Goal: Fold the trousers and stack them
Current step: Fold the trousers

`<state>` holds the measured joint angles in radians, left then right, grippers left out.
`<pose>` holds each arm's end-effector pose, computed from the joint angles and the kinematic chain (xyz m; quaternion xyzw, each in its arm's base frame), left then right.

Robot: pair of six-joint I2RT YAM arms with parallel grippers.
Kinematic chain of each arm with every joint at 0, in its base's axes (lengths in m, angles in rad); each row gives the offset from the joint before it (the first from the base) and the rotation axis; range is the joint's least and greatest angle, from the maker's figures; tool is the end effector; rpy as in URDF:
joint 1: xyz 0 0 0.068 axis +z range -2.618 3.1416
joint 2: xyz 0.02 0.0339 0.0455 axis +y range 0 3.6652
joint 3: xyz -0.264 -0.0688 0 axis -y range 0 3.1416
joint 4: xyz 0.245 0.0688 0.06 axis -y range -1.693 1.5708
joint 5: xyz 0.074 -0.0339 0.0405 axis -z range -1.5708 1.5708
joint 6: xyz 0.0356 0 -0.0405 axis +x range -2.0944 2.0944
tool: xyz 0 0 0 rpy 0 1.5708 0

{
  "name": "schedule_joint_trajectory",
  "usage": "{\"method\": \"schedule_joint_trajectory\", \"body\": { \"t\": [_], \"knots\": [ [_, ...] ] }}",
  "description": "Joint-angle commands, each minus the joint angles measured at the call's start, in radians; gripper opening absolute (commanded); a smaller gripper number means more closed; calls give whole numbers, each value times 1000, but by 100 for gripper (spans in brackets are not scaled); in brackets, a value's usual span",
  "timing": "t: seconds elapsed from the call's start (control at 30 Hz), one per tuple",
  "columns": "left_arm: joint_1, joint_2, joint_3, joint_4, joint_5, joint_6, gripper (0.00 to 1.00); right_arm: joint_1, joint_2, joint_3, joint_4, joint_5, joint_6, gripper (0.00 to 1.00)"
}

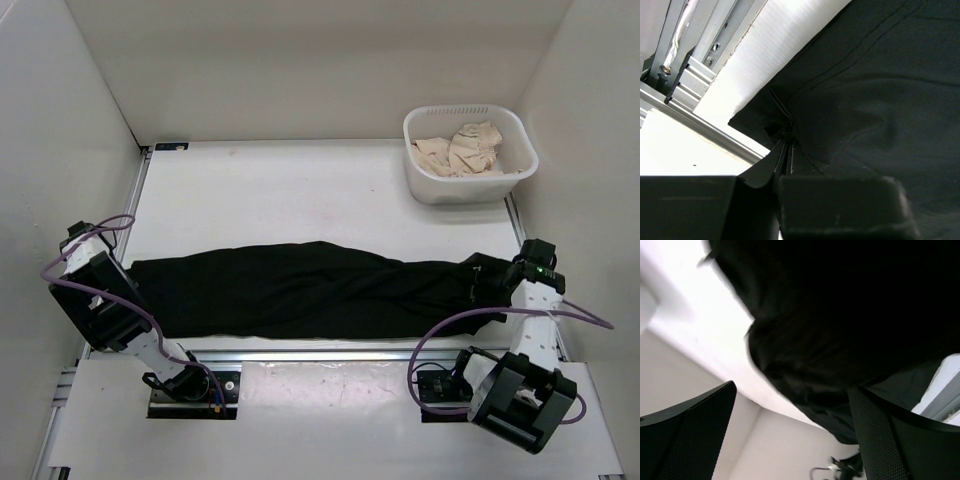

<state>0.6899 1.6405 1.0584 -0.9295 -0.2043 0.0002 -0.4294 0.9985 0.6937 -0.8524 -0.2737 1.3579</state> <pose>0.2133 0.1853 0.1836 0.3390 -0.9348 -0.1059 0.0068 0.1606 -0.0630 0.2200 0.7381 0.6293 0.2105 0.1221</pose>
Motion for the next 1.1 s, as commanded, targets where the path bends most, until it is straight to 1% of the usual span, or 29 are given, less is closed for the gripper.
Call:
{"method": "schedule_joint_trajectory", "body": {
  "t": [0.0,0.07,0.1,0.33,0.43,0.47,0.53,0.57,0.6,0.63,0.67,0.7,0.73,0.77,0.8,0.83,0.87,0.9,0.93,0.97,1.0,1.03,1.07],
  "knots": [
    [3,-45,0,21,29,0,14,-43,9,-32,47,8,95,97],
    [3,-45,0,21,29,0,14,-68,9,-22,38,66,72,98],
    [3,-45,0,21,29,0,14,-77,34,-8,38,91,57,98],
    [3,-56,41,12,19,0,14,-77,112,76,38,218,-8,98],
    [3,-56,63,3,10,0,14,-97,140,46,38,218,-23,93],
    [3,-56,63,3,9,0,14,-97,140,29,55,209,-23,89],
    [3,-56,72,-6,9,0,14,-97,140,-13,78,200,-23,72],
    [3,-56,72,-6,9,0,14,-97,140,-25,78,200,-23,60],
    [13,-56,81,-6,9,0,14,-106,140,-49,88,200,-23,34],
    [13,-56,81,-6,9,0,14,-106,140,-60,98,189,-34,20],
    [13,-56,81,-6,9,0,14,-106,140,-60,108,189,-45,0],
    [13,-56,103,-17,29,0,14,-106,150,-16,152,200,-113,0],
    [13,-56,115,-17,39,0,14,-106,150,-16,153,200,-114,0],
    [13,-56,133,-17,48,0,14,-106,164,10,188,200,-140,0],
    [13,-56,155,-26,48,0,14,-106,178,41,214,170,-173,0],
    [13,-36,179,-26,63,0,14,-106,221,125,236,139,-247,0],
    [13,-27,240,-26,72,0,14,-97,251,183,236,114,-282,0],
    [13,-15,273,-35,72,0,14,-79,285,322,222,91,-325,0],
    [13,13,308,-51,83,0,14,-66,355,401,199,74,-427,0],
    [13,28,381,-60,94,0,14,-36,391,481,173,65,-486,0],
    [13,42,420,-74,94,0,14,-22,426,557,117,48,-549,0],
    [13,71,460,-104,94,0,14,-9,489,692,89,33,-675,0],
    [13,82,498,-120,104,0,14,1,512,740,67,13,-738,0]
  ]
}}
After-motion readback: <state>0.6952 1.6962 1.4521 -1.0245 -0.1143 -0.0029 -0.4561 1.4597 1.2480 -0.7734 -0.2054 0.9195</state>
